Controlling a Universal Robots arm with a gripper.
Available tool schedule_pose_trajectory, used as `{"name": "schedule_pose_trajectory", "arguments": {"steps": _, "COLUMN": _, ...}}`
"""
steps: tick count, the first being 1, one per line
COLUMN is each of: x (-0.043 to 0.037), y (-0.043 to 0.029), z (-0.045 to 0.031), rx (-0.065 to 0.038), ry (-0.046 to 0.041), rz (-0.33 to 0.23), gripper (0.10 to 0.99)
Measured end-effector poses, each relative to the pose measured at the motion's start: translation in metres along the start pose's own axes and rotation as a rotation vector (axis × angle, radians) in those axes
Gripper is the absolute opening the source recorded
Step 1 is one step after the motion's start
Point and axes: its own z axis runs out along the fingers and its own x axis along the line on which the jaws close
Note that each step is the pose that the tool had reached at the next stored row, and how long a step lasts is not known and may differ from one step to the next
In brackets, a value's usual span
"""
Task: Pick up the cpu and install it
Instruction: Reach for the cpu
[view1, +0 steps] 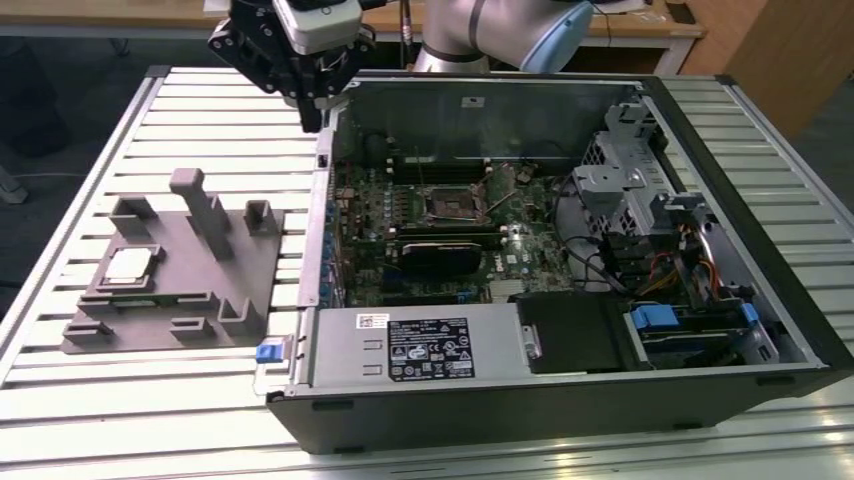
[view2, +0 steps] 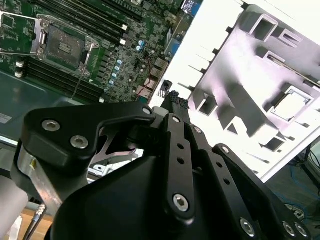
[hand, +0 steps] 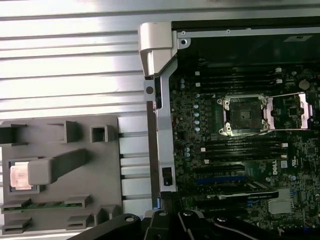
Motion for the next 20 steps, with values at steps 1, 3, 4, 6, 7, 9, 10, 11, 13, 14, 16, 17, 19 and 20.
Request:
{"name": "schedule_pose_trajectory", "arguments": {"steps": 1, "x": 0.0005, "y": 0.0, "z": 0.0, "rx": 0.0, "ry": 0.0, "rz": 0.0, "gripper": 0.106}}
{"name": "schedule_pose_trajectory", "arguments": {"steps": 3, "x": 0.0014, "y": -0.0001, "z": 0.0, "rx": 0.0, "ry": 0.0, "rz": 0.0, "gripper": 0.106}}
{"name": "schedule_pose_trajectory", "arguments": {"steps": 4, "x": 0.0018, "y": -0.0001, "z": 0.0, "rx": 0.0, "ry": -0.0001, "rz": 0.0, "gripper": 0.106}}
{"name": "schedule_pose_trajectory", "arguments": {"steps": 6, "x": 0.0027, "y": -0.0002, "z": 0.0, "rx": 0.0, "ry": 0.0, "rz": 0.0, "gripper": 0.106}}
{"name": "schedule_pose_trajectory", "arguments": {"steps": 7, "x": 0.0032, "y": -0.0002, "z": 0.0001, "rx": 0.0, "ry": -0.0001, "rz": 0.0, "gripper": 0.106}}
{"name": "schedule_pose_trajectory", "arguments": {"steps": 9, "x": 0.0042, "y": -0.0003, "z": 0.0001, "rx": 0.0, "ry": 0.0, "rz": 0.0, "gripper": 0.106}}
{"name": "schedule_pose_trajectory", "arguments": {"steps": 10, "x": 0.0046, "y": -0.0004, "z": 0.0001, "rx": 0.0, "ry": 0.0, "rz": 0.0, "gripper": 0.106}}
{"name": "schedule_pose_trajectory", "arguments": {"steps": 11, "x": 0.0051, "y": -0.0004, "z": 0.0001, "rx": 0.0, "ry": -0.0001, "rz": 0.0, "gripper": 0.106}}
{"name": "schedule_pose_trajectory", "arguments": {"steps": 13, "x": 0.0061, "y": -0.0005, "z": 0.0001, "rx": 0.0, "ry": 0.0, "rz": 0.0, "gripper": 0.106}}
{"name": "schedule_pose_trajectory", "arguments": {"steps": 14, "x": 0.0067, "y": -0.0005, "z": 0.0001, "rx": 0.0, "ry": 0.0, "rz": 0.0, "gripper": 0.106}}
{"name": "schedule_pose_trajectory", "arguments": {"steps": 16, "x": 0.0078, "y": -0.0006, "z": 0.0001, "rx": 0.0, "ry": 0.0, "rz": 0.0, "gripper": 0.106}}
{"name": "schedule_pose_trajectory", "arguments": {"steps": 17, "x": 0.0084, "y": -0.0006, "z": 0.0001, "rx": 0.0, "ry": 0.0, "rz": 0.0, "gripper": 0.106}}
{"name": "schedule_pose_trajectory", "arguments": {"steps": 19, "x": 0.0094, "y": -0.0007, "z": 0.0001, "rx": 0.0, "ry": 0.0, "rz": 0.0, "gripper": 0.106}}
{"name": "schedule_pose_trajectory", "arguments": {"steps": 20, "x": 0.0099, "y": -0.0007, "z": 0.0001, "rx": 0.0, "ry": 0.0, "rz": 0.0, "gripper": 0.106}}
